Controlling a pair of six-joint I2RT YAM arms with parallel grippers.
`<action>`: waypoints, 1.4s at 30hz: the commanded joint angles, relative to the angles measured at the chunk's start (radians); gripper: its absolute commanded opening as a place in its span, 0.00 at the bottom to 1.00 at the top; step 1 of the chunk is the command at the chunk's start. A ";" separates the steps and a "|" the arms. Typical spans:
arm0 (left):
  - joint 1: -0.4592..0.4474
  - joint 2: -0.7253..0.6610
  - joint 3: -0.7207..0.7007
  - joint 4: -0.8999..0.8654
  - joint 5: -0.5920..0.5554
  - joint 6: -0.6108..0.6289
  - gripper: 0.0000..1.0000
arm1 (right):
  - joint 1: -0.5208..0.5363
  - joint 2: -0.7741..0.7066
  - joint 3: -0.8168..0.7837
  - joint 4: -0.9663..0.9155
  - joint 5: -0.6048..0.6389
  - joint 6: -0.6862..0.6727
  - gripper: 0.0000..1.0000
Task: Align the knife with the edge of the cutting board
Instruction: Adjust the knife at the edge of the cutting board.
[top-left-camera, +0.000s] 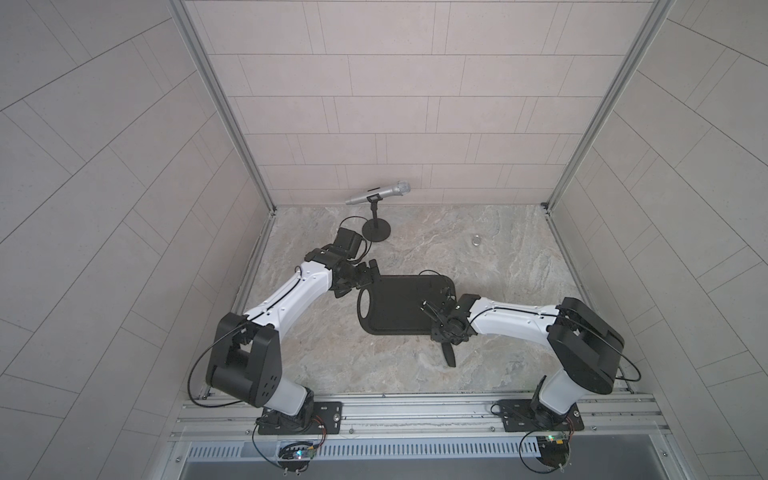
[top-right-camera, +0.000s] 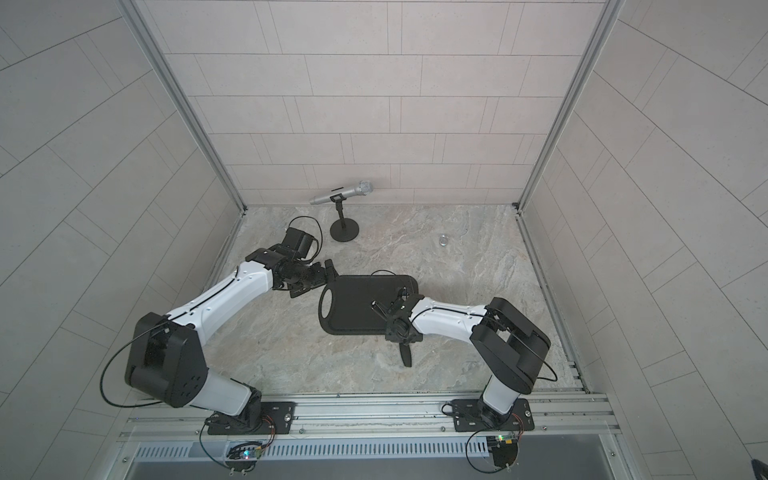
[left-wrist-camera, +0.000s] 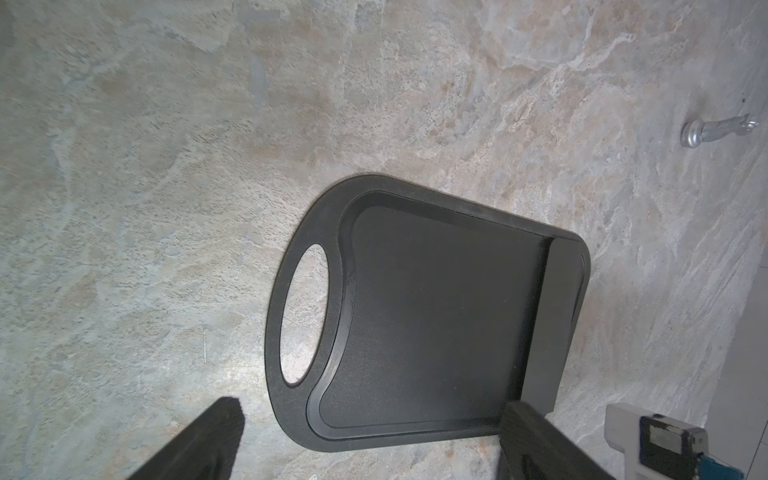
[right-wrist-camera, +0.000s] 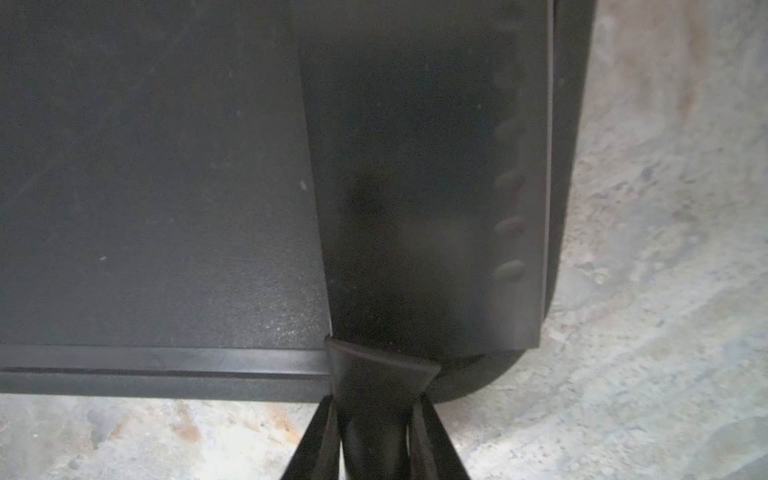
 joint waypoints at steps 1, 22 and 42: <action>0.002 -0.007 0.010 -0.013 0.005 0.006 1.00 | -0.002 0.024 0.014 0.007 0.003 0.013 0.27; 0.002 -0.013 0.010 -0.010 0.015 0.004 1.00 | 0.073 -0.105 -0.101 -0.010 -0.058 0.056 0.44; 0.002 0.003 0.015 -0.017 -0.014 0.015 1.00 | 0.078 -0.091 -0.083 0.002 0.016 0.106 0.24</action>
